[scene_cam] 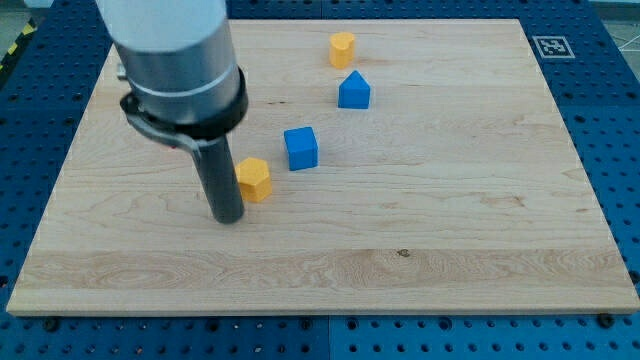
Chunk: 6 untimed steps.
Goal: Push the yellow hexagon up a bit
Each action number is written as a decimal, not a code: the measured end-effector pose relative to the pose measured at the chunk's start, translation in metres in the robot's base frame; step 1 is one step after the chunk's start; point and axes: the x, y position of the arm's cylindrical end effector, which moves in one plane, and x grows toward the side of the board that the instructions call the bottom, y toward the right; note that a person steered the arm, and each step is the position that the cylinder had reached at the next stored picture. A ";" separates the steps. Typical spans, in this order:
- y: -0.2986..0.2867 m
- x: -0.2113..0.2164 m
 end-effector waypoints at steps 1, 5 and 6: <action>0.031 0.002; 0.017 0.010; 0.017 -0.018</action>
